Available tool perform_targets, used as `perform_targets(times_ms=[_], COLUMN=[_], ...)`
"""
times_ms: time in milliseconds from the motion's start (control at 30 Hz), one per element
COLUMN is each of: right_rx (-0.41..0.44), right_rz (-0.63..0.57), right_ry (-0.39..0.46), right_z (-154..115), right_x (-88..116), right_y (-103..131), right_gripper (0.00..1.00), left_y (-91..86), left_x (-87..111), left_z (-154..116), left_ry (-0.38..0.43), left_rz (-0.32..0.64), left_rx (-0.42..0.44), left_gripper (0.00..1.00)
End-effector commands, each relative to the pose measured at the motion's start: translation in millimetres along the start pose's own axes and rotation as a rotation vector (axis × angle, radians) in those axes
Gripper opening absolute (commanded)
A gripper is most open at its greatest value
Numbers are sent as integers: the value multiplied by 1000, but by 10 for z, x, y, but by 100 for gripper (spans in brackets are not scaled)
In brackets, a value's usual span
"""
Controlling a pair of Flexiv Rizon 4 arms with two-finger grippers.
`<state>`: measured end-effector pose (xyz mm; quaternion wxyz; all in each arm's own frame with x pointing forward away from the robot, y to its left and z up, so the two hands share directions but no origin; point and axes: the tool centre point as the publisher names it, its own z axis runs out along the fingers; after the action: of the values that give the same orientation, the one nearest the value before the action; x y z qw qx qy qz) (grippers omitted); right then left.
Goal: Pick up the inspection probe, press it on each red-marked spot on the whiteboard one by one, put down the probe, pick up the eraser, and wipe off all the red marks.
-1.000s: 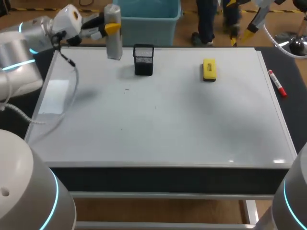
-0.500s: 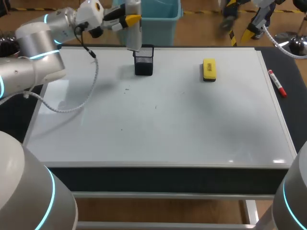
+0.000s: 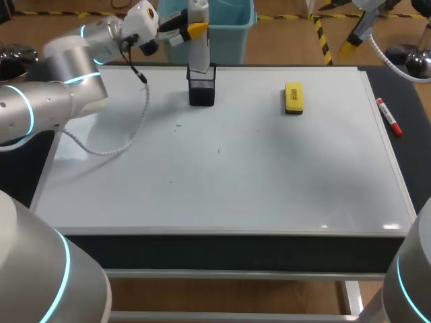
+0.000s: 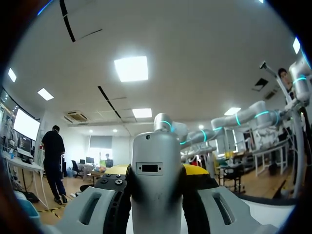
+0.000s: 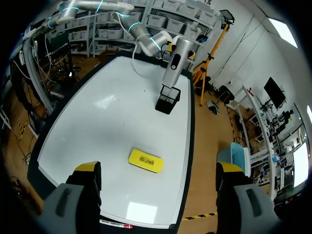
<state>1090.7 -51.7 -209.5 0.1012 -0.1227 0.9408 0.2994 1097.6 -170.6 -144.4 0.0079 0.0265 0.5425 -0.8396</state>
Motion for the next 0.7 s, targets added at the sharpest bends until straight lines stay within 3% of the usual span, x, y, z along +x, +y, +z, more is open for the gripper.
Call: perform_targets(times_ms=[33, 700], right_rx=[3, 3], right_rz=[-1, -1], right_ry=[3, 3], right_z=[-9, -9], right_x=[0, 0], right_y=[0, 0], right_gripper=[100, 100], left_y=[100, 491], left_x=[-114, -171], left_z=[9, -94], left_ry=[67, 58], left_rz=[-2, 9], left_rx=[25, -31], left_gripper=[0, 0])
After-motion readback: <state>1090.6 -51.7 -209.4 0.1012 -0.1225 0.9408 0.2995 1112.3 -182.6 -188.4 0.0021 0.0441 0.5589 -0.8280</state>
